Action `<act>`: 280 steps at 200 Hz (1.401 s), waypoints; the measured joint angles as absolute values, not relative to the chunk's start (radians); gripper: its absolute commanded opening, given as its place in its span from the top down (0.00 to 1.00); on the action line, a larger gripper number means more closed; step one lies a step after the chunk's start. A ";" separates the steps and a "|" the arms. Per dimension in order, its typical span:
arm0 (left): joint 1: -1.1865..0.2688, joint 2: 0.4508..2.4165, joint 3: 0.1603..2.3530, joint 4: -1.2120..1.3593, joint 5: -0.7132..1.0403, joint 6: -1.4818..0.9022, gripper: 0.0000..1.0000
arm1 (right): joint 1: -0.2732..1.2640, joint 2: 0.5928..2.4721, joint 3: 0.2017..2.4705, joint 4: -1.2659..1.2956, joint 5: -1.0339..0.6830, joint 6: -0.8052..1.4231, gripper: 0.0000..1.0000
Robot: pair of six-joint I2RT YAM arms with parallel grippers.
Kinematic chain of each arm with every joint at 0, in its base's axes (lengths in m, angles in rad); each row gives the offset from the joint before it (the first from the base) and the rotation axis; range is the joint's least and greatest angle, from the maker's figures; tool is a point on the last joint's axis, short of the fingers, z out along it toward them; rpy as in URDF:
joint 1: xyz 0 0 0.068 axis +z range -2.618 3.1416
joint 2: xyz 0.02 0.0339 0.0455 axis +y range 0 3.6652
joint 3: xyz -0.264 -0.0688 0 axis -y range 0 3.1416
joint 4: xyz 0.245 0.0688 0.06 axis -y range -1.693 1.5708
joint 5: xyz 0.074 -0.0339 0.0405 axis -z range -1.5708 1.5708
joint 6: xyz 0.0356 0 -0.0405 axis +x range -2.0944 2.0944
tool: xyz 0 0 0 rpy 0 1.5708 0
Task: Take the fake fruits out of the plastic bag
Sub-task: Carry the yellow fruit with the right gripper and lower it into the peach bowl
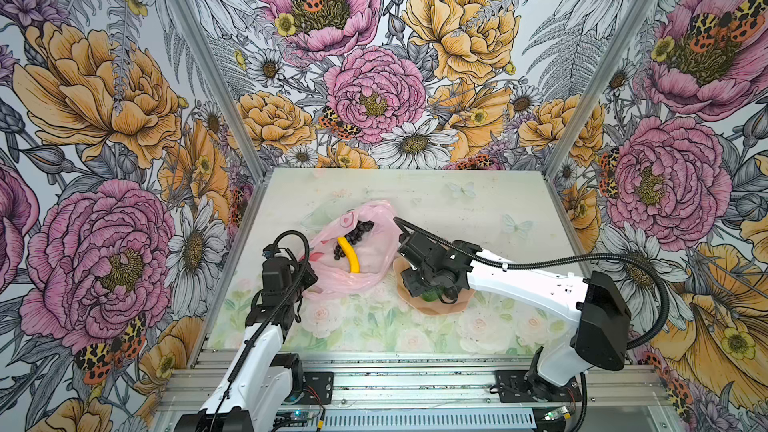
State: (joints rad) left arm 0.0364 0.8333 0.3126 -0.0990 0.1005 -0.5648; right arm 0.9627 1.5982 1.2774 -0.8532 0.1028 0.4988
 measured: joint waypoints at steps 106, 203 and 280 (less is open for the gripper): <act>0.037 0.825 0.312 -0.099 0.101 -0.565 1.00 | 0.970 1.743 1.311 -0.920 0.069 0.490 0.47; 0.038 0.824 0.312 -0.099 0.101 -0.565 1.00 | 0.970 1.778 1.364 -0.979 0.105 0.469 0.28; 0.038 0.824 0.312 -0.099 0.101 -0.565 1.00 | 0.970 1.745 1.372 -0.988 0.112 0.469 0.17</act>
